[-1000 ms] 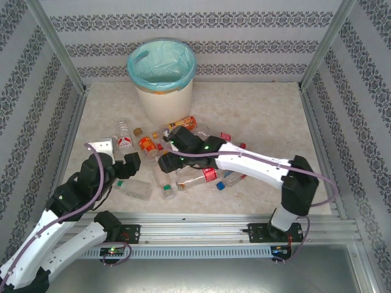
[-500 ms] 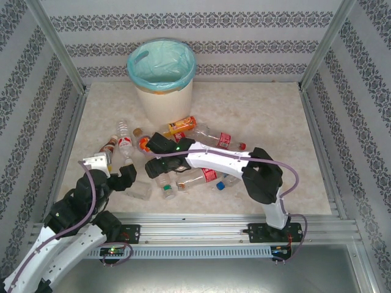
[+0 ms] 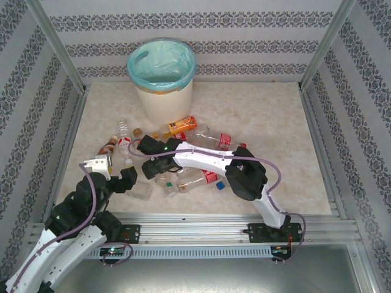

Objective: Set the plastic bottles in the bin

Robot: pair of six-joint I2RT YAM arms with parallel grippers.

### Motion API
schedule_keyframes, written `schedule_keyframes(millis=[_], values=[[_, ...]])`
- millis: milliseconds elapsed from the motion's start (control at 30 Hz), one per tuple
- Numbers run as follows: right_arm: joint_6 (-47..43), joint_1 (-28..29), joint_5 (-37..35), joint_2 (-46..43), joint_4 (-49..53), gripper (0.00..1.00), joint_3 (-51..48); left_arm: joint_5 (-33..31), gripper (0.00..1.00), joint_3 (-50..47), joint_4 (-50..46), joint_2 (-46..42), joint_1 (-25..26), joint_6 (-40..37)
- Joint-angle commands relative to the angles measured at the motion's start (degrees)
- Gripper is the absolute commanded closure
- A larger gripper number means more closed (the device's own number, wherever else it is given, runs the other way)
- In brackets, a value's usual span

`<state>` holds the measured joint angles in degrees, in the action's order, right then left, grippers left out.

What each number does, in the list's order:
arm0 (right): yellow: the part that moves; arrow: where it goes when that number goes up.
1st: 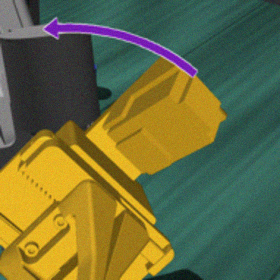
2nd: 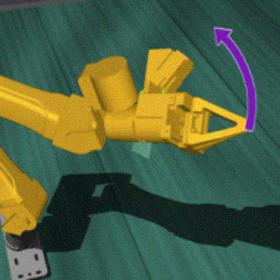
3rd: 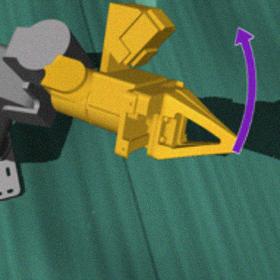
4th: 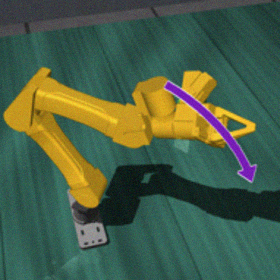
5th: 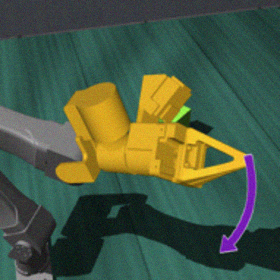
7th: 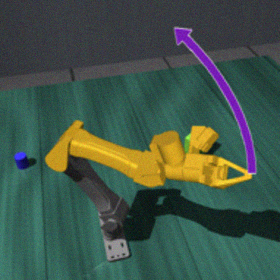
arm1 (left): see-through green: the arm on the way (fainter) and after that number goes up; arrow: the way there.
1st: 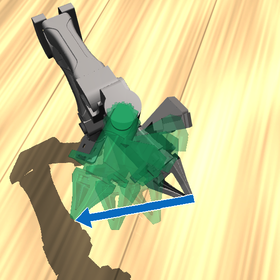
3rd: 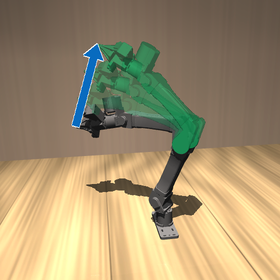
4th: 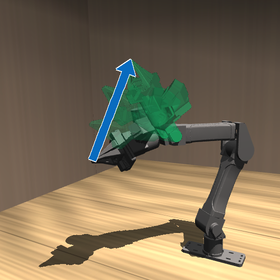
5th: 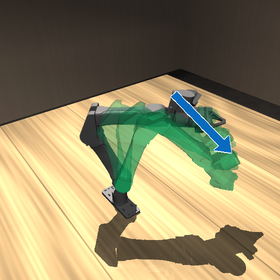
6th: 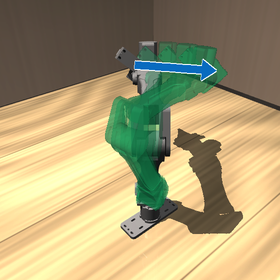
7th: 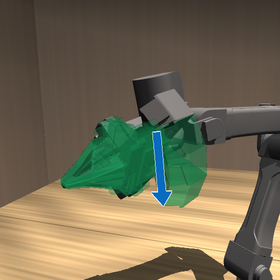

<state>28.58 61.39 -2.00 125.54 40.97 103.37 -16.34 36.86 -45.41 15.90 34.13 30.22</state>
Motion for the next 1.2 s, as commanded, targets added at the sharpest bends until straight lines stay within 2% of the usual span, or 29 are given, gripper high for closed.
schedule_keyframes(millis=[0, 267, 533, 700, 833, 1000, 1167], values=[[-0.81, 0.61, -2.45, 2.12, 2.88, 0.24, 1.55, -0.12, 0.10, -0.91, 2.15, -0.07, 0.32, -2.00], [-2.20, 0.59, -3.78, 4.60, 4.17, 0.25, 4.26, 0.08, 0.09, -1.61, 3.09, 0.45, 0.32, -2.61], [-2.69, 0.30, -1.96, 2.43, 4.51, 0.42, 5.20, -0.63, 0.09, -0.84, 2.98, 0.55, 0.32, -3.29], [-2.49, 0.31, -0.38, -3.61, 2.30, 0.44, 2.56, -1.46, 0.09, 1.92, 4.09, 0.72, 0.32, -6.92], [-2.93, 0.27, -0.36, -10.27, -1.00, 0.46, -0.68, 0.21, 0.09, 4.37, 6.73, 1.99, 0.32, -10.51], [-5.29, -0.59, 0.67, -19.24, -5.49, 0.47, -4.19, 3.18, 0.09, 8.85, 9.42, 6.26, 0.32, -15.46], [-9.48, -3.61, 1.13, -27.35, -10.61, 0.48, -5.20, 3.46, 0.09, 13.77, 9.97, 12.05, 0.35, -15.93]])
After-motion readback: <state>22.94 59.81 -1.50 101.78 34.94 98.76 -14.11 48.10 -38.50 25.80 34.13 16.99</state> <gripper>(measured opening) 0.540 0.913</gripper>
